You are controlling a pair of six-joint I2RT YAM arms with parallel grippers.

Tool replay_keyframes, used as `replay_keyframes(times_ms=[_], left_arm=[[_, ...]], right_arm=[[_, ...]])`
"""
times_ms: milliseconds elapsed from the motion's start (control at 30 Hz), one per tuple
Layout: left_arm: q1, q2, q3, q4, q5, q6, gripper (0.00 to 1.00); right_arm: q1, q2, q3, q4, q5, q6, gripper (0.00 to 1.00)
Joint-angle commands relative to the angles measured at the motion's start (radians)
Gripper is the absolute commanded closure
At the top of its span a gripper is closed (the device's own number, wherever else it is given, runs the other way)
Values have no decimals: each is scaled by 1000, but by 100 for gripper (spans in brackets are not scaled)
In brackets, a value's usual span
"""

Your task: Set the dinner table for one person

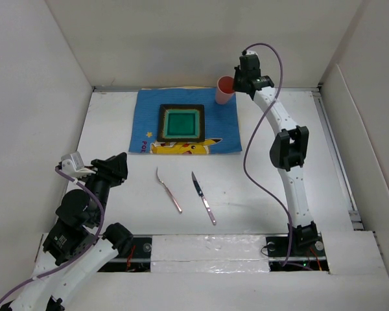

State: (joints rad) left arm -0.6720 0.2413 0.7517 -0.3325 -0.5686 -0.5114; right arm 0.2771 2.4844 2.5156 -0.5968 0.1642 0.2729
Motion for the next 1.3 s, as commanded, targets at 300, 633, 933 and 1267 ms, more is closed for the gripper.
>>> replay_keyframes(times_ms=[300, 633, 933, 1267], left_arm=[[3, 32, 5, 47, -2, 17, 61], [3, 39, 6, 43, -10, 16, 61], [3, 36, 5, 39, -16, 17, 61], [3, 16, 5, 38, -13, 13, 61]], right_arm=[[16, 107, 106, 37, 0, 17, 100], [7, 33, 86, 118, -26, 74, 61], [7, -56, 69, 196, -72, 106, 50], [43, -579, -618, 459, -156, 66, 100]])
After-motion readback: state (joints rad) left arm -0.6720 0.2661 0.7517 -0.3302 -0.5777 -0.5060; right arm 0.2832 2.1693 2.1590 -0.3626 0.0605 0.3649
